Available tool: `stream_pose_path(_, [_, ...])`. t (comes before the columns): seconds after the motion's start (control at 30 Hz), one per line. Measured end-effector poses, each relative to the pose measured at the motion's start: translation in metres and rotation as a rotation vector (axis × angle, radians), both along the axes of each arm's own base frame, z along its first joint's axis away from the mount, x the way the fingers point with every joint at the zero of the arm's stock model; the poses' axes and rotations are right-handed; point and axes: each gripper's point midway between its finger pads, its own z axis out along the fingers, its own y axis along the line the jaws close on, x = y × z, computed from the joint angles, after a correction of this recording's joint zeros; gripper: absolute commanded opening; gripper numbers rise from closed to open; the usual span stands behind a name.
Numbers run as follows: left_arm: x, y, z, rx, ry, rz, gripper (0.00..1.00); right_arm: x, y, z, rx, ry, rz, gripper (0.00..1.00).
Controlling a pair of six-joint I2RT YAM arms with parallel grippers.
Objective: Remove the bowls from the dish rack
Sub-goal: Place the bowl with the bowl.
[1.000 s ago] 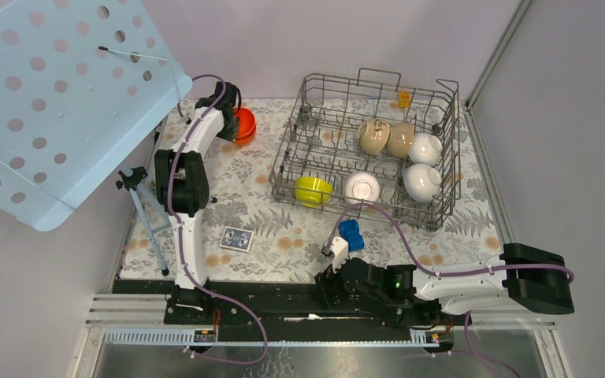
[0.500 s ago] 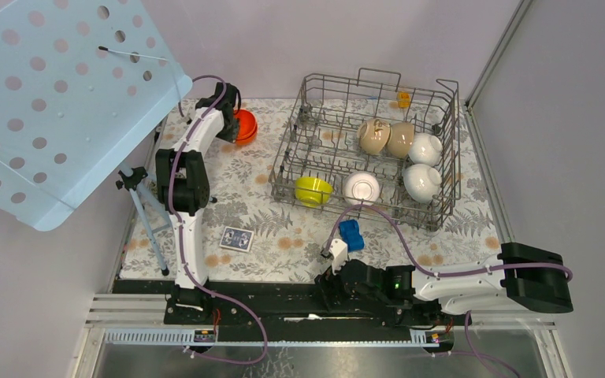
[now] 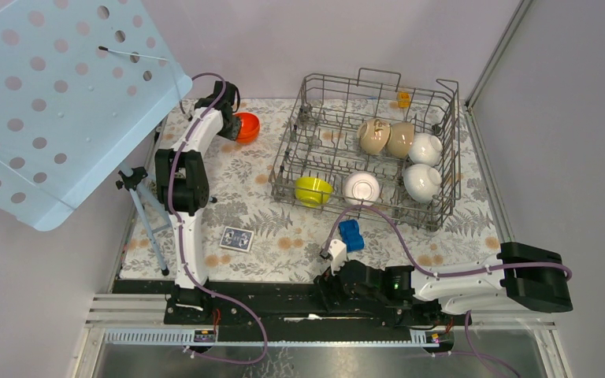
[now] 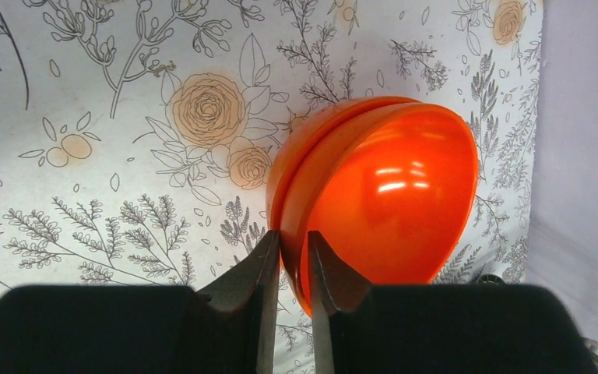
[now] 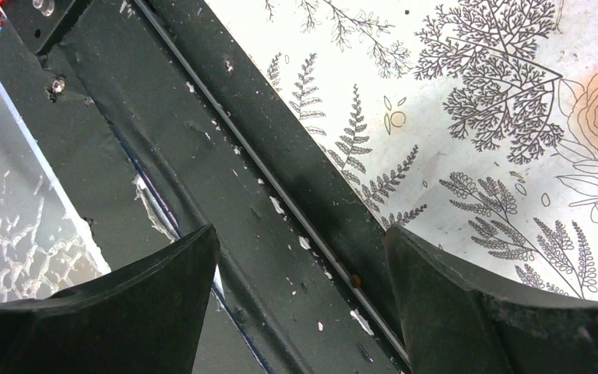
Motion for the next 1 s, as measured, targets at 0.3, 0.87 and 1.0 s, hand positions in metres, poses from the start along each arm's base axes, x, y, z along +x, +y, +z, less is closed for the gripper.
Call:
stream_pose_path(0.3, [0.005,-0.003,0.001,-0.007,-0.021,-0.031,0.37,-0.001,0.002,0.002,0.0,-0.011,0.004,0.85])
stream_pose_path(0.87, [0.003,-0.01,0.023,-0.025,-0.066,-0.112,0.43,-0.006,0.005,0.002,-0.014,-0.028,0.033,0.85])
stream_pose_path(1.0, [0.002,-0.012,0.026,-0.029,-0.078,-0.135,0.43,-0.007,0.005,0.001,-0.022,-0.029,0.038,0.86])
